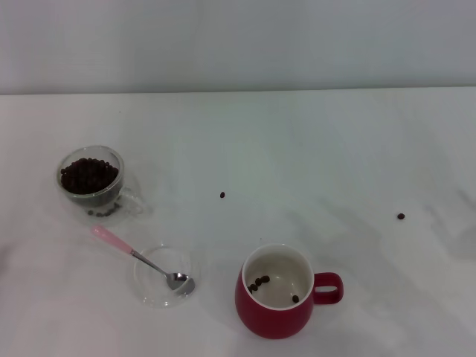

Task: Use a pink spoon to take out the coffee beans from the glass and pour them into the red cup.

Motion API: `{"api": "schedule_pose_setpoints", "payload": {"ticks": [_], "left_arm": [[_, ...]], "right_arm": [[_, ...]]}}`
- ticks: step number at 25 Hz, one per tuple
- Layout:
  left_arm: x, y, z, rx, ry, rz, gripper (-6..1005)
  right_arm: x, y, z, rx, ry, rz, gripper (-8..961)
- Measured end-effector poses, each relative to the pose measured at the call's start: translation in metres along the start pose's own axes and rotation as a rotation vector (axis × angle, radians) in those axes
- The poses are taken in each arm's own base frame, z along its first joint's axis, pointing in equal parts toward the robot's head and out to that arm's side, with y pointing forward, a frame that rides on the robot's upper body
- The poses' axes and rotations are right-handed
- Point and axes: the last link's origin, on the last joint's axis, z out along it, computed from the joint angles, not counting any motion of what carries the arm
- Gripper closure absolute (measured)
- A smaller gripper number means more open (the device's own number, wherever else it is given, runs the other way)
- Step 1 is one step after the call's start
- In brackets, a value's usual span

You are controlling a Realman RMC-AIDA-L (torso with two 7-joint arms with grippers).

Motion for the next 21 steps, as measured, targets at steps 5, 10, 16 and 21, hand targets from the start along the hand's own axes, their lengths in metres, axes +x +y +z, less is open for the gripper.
{"api": "schedule_pose_setpoints", "payload": {"ticks": [5,10,16,21], "left_arm": [[0.003,-0.025,-0.032,0.193,0.105,0.131,122],[0.005,-0.037,-0.047,0.351,0.212,0.243,122],[0.013,-0.037,-0.044,0.430,0.325,0.316,122],[0.022,-0.041,-0.033,0.455,0.380,0.311,122]], "right_arm": [[-0.002,-0.009,-0.001,0.059,-0.011,-0.023,303],[-0.001,-0.016,-0.001,0.104,-0.003,-0.013,302],[0.008,-0.028,0.000,0.146,0.057,0.091,302],[0.012,-0.030,-0.004,0.164,0.094,0.042,302]]}}
